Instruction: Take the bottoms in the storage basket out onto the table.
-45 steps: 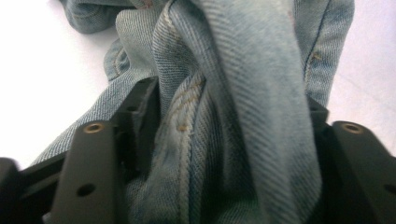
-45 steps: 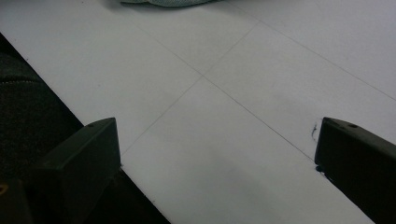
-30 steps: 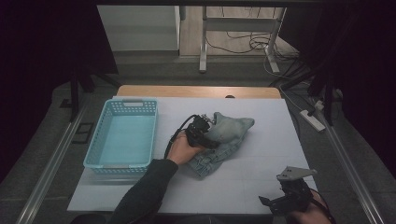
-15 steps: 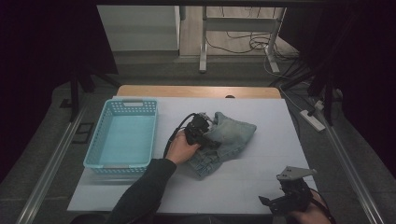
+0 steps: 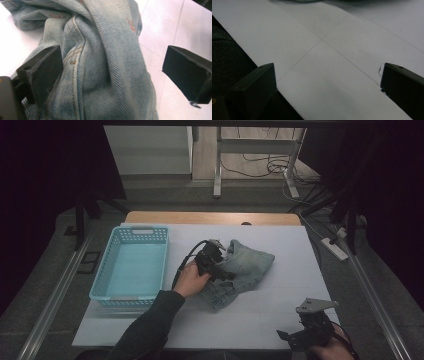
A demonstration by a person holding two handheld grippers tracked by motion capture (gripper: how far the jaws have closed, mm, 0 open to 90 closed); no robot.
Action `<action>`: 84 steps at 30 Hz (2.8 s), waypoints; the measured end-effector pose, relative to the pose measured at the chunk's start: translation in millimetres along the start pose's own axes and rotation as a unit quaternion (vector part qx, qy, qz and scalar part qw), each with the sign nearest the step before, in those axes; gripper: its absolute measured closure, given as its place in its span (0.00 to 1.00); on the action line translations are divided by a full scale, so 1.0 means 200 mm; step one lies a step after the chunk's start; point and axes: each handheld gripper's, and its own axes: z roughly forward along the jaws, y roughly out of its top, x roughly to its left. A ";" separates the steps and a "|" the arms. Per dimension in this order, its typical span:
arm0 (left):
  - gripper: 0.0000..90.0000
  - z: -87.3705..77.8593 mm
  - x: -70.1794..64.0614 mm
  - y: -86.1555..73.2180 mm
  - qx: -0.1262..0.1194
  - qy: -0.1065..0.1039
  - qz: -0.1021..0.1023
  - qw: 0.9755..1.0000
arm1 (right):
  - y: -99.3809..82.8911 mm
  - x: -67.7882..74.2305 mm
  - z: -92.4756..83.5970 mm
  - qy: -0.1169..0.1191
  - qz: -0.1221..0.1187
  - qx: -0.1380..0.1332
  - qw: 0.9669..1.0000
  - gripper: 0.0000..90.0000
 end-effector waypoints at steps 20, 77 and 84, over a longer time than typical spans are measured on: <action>0.01 -0.05 -0.07 -0.01 0.007 -0.002 0.038 0.999 | 0.00 0.00 0.00 0.000 -0.002 -0.003 1.000 0.00; 0.01 -0.22 -0.12 -0.09 -0.023 -0.001 0.024 0.999 | 0.00 0.00 -0.02 0.001 -0.001 -0.018 1.000 0.00; 0.02 -0.23 -0.13 -0.09 -0.027 -0.003 0.025 0.999 | 0.00 0.00 -0.02 0.001 0.000 -0.019 1.000 0.00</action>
